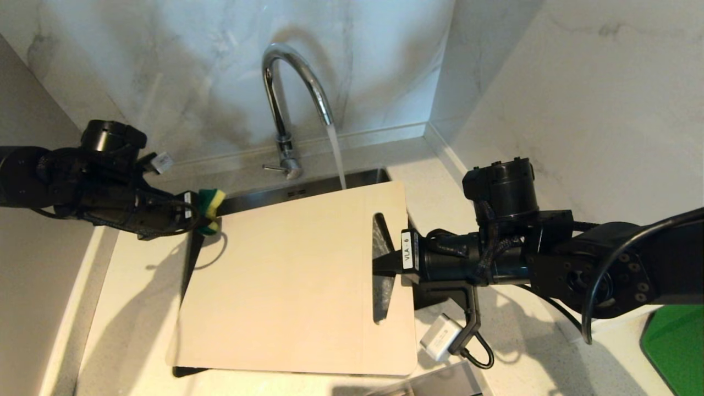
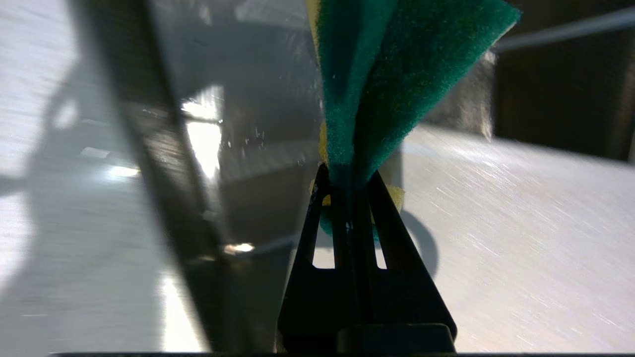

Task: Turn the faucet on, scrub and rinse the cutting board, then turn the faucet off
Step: Scrub the cutting board underwater

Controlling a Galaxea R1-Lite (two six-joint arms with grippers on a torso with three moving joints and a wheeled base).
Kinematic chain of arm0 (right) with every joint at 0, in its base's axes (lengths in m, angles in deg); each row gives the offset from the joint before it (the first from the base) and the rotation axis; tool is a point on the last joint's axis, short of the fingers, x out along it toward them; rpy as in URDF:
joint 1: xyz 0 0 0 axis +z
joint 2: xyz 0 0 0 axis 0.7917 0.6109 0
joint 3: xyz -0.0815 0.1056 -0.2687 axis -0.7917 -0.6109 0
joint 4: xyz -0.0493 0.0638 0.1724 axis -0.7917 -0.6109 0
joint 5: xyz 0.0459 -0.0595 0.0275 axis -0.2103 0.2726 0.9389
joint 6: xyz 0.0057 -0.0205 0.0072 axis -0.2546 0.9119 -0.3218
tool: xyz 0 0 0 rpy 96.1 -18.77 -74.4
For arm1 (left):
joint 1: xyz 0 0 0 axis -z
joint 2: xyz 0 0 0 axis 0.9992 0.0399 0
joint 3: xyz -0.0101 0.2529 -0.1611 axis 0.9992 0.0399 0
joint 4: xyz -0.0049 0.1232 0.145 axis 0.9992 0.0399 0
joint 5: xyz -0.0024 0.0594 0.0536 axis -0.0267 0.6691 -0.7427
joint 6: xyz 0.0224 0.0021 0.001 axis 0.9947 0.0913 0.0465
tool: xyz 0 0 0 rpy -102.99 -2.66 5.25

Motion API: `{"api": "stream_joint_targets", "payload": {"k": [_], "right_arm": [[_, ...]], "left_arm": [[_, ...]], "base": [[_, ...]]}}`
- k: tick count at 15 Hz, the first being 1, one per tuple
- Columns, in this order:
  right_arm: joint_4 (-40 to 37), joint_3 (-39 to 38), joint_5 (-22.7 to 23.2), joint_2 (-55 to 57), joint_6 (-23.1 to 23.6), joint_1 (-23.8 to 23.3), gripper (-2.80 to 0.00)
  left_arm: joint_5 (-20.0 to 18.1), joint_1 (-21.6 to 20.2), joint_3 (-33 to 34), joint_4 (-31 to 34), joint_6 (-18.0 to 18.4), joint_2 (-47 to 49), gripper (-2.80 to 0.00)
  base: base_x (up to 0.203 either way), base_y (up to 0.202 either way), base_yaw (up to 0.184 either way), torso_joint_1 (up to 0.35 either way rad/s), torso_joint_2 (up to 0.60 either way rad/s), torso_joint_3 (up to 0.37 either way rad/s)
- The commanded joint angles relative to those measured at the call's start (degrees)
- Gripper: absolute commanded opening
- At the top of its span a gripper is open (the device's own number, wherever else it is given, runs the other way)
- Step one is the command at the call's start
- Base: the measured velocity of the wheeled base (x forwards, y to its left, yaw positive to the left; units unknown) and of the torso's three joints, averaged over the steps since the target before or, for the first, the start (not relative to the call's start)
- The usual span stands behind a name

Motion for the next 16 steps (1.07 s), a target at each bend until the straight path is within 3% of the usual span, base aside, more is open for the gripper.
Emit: {"api": "stream_joint_targets", "payload": {"k": [1, 5, 8, 13, 16], "right_arm": [[0.04, -0.17, 0.15, -0.36, 0.83, 0.02, -2.8], [0.04, -0.44, 0.07, -1.04, 0.83, -0.15, -2.8], [0.04, -0.44, -0.19, -0.77, 0.83, -0.15, -2.8], [0.04, -0.35, -0.63, -0.6, 0.83, -0.15, -2.8], [0.04, -0.35, -0.63, -0.77, 0.83, -0.15, -2.8]], "left_arm": [[-0.55, -2.16, -0.48, 0.12, 1.13, -0.31, -2.8], [-1.08, -2.0, -1.28, 0.8, 0.42, -3.78, -2.8], [-1.18, 0.94, -2.86, 2.91, -4.47, -8.73, -2.8], [-0.92, 17.25, -2.33, 7.53, -12.95, -14.18, -2.8], [1.29, 29.55, -1.87, 7.81, -15.61, -12.8, -2.8]], "base": [[0.0, 0.0, 0.0, 0.0, 0.0, 0.0], [0.0, 0.0, 0.0, 0.0, 0.0, 0.0], [0.0, 0.0, 0.0, 0.0, 0.0, 0.0], [0.0, 0.0, 0.0, 0.0, 0.0, 0.0], [0.0, 0.0, 0.0, 0.0, 0.0, 0.0]]}}
